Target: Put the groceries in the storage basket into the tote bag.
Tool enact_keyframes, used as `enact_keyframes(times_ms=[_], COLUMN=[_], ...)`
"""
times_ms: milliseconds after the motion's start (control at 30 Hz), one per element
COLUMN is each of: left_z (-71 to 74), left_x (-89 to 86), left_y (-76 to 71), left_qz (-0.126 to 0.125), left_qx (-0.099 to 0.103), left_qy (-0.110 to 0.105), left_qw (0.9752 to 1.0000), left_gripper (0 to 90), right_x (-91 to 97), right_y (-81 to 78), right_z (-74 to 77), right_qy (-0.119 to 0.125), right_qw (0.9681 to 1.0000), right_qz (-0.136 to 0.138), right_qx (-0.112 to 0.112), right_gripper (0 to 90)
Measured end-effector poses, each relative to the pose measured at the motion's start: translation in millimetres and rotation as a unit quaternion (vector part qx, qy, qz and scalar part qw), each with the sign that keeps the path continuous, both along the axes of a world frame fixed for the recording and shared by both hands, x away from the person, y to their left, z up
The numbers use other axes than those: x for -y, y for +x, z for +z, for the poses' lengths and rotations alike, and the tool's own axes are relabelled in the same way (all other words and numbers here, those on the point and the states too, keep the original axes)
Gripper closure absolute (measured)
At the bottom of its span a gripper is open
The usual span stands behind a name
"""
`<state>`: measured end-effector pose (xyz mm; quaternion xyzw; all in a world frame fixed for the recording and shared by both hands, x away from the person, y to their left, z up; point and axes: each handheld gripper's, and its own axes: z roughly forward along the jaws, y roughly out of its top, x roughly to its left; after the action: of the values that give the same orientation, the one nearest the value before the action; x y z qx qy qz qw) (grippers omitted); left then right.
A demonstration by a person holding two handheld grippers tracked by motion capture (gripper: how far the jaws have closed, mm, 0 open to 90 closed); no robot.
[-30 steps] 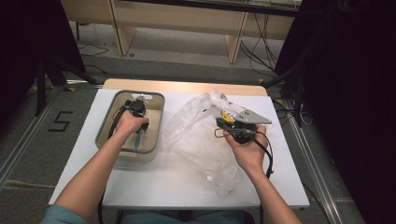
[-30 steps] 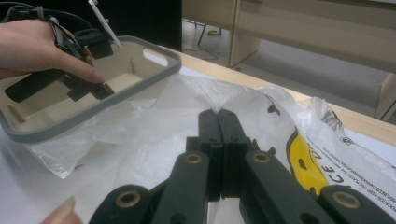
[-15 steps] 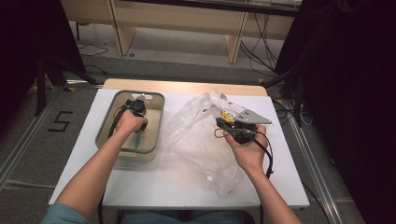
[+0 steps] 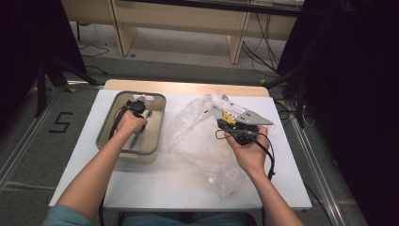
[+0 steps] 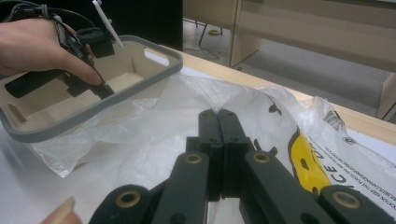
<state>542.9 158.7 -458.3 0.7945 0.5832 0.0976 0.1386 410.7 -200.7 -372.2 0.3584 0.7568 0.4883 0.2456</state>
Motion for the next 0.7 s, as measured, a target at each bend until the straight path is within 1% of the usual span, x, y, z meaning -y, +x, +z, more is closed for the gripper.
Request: enact_keyframes(times_ms=[167, 433, 700], left_z=[0.1, 0.4, 0.4], left_x=[-0.3, 2.9, 0.4], left_y=[-0.2, -1.3, -2.3], left_qz=[0.004, 0.000, 0.010], left_qx=[0.000, 0.005, 0.005], left_qy=[-0.003, 0.009, -0.003], left_qw=[1.0000, 0.9999, 0.9999], left_gripper=[81.5, 82.3, 82.4], right_x=[0.3, 0.9, 0.9], right_y=[0.1, 0.2, 0.3], right_z=[-0.1, 0.1, 0.1], right_qy=[0.000, 0.001, 0.001], right_qw=[1.0000, 1.0000, 1.0000], right_qz=[0.000, -0.001, 0.000], right_qx=[0.000, 0.000, 0.000], right_gripper=[90.0, 90.0, 90.0])
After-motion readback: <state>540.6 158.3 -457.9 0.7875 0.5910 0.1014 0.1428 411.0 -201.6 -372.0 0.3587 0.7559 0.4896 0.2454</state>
